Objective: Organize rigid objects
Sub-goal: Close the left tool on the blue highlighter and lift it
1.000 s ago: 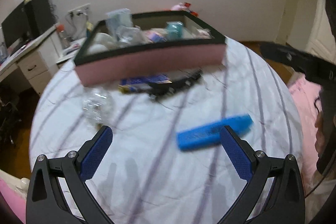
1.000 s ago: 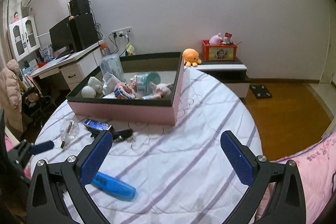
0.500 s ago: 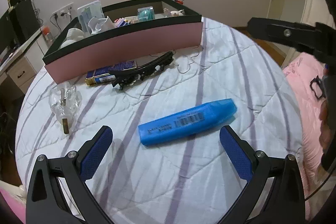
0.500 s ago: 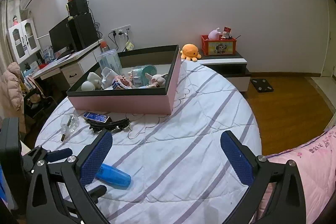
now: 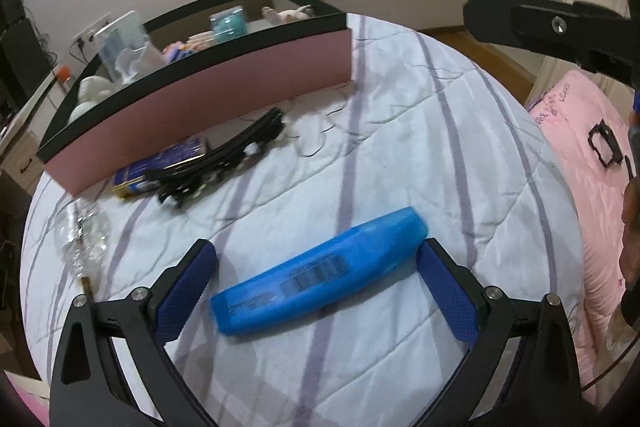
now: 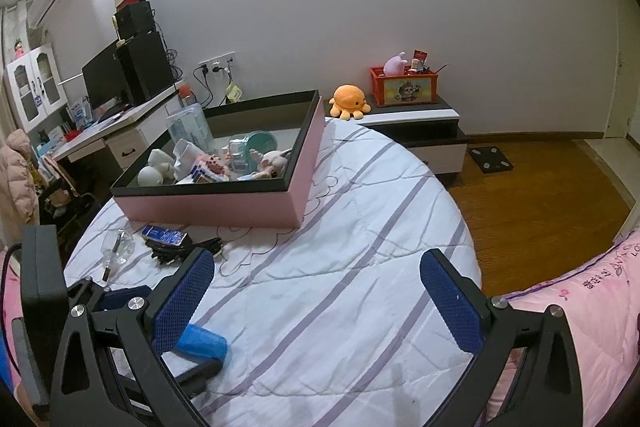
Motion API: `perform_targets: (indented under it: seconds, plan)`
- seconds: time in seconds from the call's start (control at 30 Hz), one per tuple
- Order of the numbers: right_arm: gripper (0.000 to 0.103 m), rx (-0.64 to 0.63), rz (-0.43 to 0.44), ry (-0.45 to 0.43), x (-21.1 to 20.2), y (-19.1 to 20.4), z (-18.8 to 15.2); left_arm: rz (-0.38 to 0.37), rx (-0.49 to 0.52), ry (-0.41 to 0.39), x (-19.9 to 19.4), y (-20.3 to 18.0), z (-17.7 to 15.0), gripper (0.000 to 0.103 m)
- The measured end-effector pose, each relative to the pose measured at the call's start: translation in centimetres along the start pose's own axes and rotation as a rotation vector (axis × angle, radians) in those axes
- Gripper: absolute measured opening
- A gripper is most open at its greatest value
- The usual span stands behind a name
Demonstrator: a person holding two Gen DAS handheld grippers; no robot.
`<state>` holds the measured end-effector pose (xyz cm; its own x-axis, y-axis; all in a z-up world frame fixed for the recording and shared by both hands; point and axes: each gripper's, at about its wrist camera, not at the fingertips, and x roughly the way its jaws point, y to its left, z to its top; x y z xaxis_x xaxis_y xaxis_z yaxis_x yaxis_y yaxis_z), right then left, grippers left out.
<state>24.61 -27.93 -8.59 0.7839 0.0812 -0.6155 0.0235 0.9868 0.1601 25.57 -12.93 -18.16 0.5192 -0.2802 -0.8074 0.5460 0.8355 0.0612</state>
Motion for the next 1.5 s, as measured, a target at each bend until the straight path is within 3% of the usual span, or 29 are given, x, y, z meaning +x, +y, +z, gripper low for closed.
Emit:
perform_targets:
  seconds: [0.17,0.37,0.53,0.73,0.87,0.97,1.1,1.23,1.27,1.4,1.47,1.5]
  plan:
    - [0.103,0.012,-0.004,0.006,0.4,-0.7,0.2,-0.033,-0.029,0.007,0.3,-0.1,0.4,0.088]
    - [0.103,0.028,0.005,0.017,1.1,-1.1,0.3,-0.036,-0.051,-0.033,-0.6,0.4,0.2,0.038]
    - [0.103,0.004,0.015,0.025,1.6,0.0,0.6,-0.027,-0.149,-0.050,-1.7,3.3,-1.3,0.025]
    - [0.103,-0.019,0.037,0.048,2.8,1.7,0.7,0.005,-0.262,-0.063,-2.8,7.1,-3.4,0.025]
    - [0.103,-0.034,0.046,0.063,3.2,2.8,0.4,-0.053,-0.337,-0.060,-2.7,8.7,-3.9,0.027]
    - [0.103,-0.049,0.051,0.068,3.4,3.6,0.3,-0.041,-0.312,-0.055,-3.0,8.9,-4.4,0.036]
    - [0.103,-0.065,0.054,0.075,3.6,4.6,0.2,-0.029,-0.282,-0.051,-3.4,8.6,-5.0,0.038]
    - [0.103,-0.087,0.058,0.088,4.0,5.9,-0.1,-0.030,-0.269,-0.044,-4.3,8.3,-5.7,0.062]
    - [0.103,-0.092,0.060,0.091,4.2,6.2,-0.2,-0.015,-0.262,-0.044,-4.4,8.1,-5.9,0.062]
    - [0.103,-0.112,0.072,0.103,4.6,7.6,-0.3,0.060,-0.199,-0.053,-4.2,7.4,-6.6,0.050]
    - [0.103,-0.126,0.076,0.105,4.7,8.5,-0.4,0.070,-0.211,-0.068,-4.6,7.8,-6.9,0.027]
    - [0.103,-0.136,0.078,0.107,4.7,9.0,-0.5,0.078,-0.233,-0.075,-4.8,8.2,-7.0,0.027]
